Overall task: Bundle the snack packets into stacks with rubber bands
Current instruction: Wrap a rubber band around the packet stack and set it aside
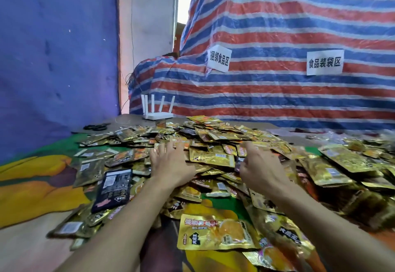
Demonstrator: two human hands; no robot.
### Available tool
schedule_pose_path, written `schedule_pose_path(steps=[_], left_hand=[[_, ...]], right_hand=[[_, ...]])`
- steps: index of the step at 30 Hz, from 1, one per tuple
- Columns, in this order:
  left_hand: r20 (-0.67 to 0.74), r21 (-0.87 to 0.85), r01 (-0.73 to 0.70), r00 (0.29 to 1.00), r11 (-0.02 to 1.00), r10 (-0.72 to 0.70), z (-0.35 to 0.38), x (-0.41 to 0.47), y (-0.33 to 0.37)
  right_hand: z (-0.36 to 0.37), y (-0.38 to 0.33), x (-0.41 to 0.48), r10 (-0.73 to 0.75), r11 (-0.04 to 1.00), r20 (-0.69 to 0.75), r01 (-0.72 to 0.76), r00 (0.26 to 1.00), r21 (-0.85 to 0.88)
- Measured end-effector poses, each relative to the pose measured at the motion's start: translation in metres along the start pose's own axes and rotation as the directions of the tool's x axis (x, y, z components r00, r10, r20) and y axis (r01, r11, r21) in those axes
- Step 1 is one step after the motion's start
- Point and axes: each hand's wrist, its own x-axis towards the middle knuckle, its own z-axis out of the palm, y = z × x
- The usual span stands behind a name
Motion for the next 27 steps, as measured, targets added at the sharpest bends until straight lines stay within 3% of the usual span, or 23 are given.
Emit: schedule_pose_path(steps=[4,6,14,18,27], left_hand=[[0.326,0.021,0.023,0.945,1.0,-0.028,0.005,-0.002,-0.005],[0.402,0.092,-0.01,0.915,0.996,-0.029,0.006,-0.004,-0.003],[0.192,0.112,-0.089,0.979,0.99,0.066,0.007,-0.007,0.008],[0.116,0.002,-0.064,0.991,0.998,0.064,0.006,-0.008,0.005],[-0.05,0.006,0.006,0.999,1.0,-0.005,0.004,-0.015,0.013]], right_hand=[[0.042,-0.013,0.024,-0.032,0.998,0.305,0.012,0.952,0.066],[0.058,-0.015,0.033,-0.055,0.996,0.372,0.027,0.927,0.081],[0.071,-0.021,0.034,0.001,1.0,0.222,0.001,0.975,-0.006],[0.058,-0.018,0.027,-0.002,0.996,0.171,-0.014,0.985,0.093],[0.04,-0.015,0.02,0.056,0.953,-0.02,-0.047,0.998,0.301]])
